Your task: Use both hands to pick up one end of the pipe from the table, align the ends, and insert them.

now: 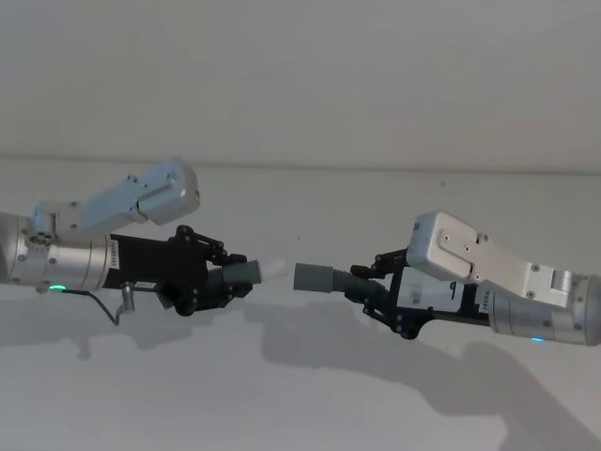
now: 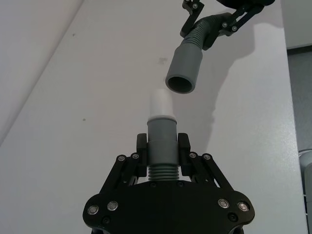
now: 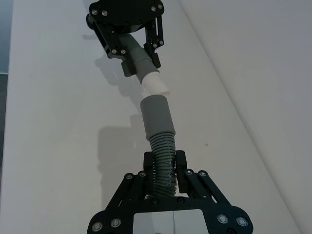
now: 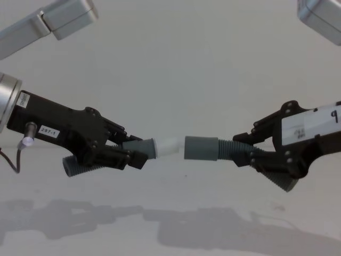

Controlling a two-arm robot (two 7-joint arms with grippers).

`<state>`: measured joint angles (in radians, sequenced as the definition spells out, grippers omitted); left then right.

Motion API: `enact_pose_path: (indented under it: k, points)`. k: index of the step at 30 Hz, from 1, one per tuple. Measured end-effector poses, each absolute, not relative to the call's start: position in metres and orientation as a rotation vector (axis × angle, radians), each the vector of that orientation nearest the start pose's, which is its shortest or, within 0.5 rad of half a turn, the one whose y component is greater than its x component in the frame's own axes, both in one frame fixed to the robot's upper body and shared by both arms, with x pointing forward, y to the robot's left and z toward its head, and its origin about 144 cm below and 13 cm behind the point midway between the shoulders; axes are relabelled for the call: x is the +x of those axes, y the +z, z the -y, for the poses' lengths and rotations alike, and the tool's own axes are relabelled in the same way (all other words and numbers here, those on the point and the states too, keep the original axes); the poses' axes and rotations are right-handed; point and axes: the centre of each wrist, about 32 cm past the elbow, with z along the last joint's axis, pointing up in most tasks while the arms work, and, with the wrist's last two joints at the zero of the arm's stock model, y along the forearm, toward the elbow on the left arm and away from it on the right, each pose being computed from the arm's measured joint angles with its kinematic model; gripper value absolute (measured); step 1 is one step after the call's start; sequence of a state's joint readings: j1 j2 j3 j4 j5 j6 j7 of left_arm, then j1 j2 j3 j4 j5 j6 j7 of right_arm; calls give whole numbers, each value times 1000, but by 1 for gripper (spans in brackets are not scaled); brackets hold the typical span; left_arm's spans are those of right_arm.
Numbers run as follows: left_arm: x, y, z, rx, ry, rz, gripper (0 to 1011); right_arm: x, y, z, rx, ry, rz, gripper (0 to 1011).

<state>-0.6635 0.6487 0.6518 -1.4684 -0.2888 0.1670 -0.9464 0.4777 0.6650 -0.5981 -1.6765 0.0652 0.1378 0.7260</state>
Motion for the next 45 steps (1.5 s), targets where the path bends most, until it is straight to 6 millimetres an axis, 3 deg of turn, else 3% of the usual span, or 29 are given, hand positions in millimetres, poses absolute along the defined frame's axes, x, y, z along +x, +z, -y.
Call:
enact_pose_path:
  k: [45]
  points:
    - [573, 1293, -265, 477, 240, 254, 355, 525, 1276, 241, -563, -419, 484, 262]
